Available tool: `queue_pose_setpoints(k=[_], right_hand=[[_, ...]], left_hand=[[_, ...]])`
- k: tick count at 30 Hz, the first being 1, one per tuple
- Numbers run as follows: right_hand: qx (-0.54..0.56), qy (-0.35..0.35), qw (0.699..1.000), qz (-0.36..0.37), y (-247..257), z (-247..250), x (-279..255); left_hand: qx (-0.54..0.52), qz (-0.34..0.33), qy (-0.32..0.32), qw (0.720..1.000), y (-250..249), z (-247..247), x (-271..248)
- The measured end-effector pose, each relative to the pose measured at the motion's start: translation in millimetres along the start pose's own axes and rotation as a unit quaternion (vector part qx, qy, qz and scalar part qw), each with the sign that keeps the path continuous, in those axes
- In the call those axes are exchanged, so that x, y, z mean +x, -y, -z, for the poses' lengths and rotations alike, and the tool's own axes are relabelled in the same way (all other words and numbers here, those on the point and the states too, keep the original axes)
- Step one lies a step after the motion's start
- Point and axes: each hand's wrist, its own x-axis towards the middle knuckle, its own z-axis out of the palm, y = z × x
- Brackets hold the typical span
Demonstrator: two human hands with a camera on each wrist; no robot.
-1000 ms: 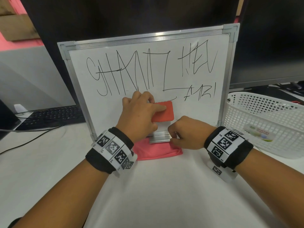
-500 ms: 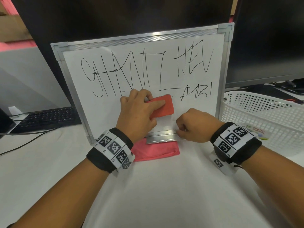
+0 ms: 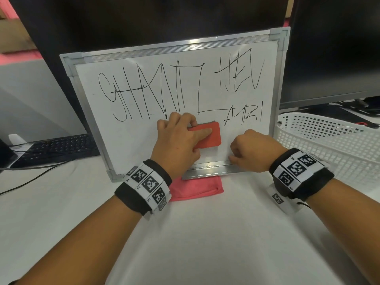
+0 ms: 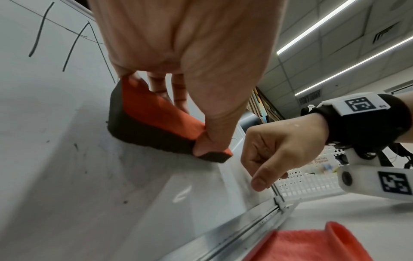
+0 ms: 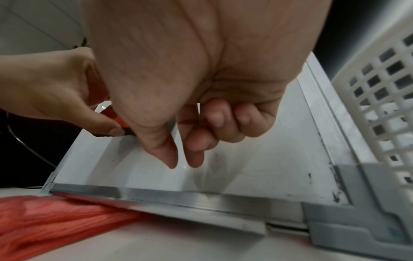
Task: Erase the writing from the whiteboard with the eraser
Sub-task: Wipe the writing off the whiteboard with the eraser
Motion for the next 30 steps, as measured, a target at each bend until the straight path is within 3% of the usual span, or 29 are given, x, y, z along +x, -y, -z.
queue_pose_setpoints(k=[2, 6, 10, 14, 18, 22, 30], right_hand=[[0.001, 0.000, 1.000, -0.002, 0.9, 0.4, -0.4], [0.002, 0.004, 1.000, -0.007, 1.5, 2.3, -0.7], [0.010, 0.004, 1.000, -0.016, 0.3, 1.5, 0.4], [0.002, -0.011, 0.999, -0.032, 2.2, 2.9, -0.3], [-0.012, -0.057, 0.994, -0.094, 3.3, 9.0, -0.7], [-0.005, -0.091, 0.987, -0.129, 1.8, 12.4, -1.9], [0.007, -0.109, 0.981, -0.162, -1.6, 15.3, -4.8]], left_hand=[[-0.014, 0.010, -0.011, 1.000, 0.8, 0.7, 1.4], [-0.008, -0.010, 0.037, 0.999, -2.3, 1.7, 1.6], [-0.022, 0.024, 0.001, 0.999, -2.7, 0.5, 2.1], [-0.008, -0.007, 0.050, 0.999, -9.0, 0.0, 2.4], [-0.014, 0.017, 0.001, 1.000, -10.9, 0.5, 9.4], [0.015, -0.046, 0.033, 0.998, -19.1, -1.1, 13.9], [0.011, -0.047, 0.034, 0.998, -25.8, -3.5, 17.2]])
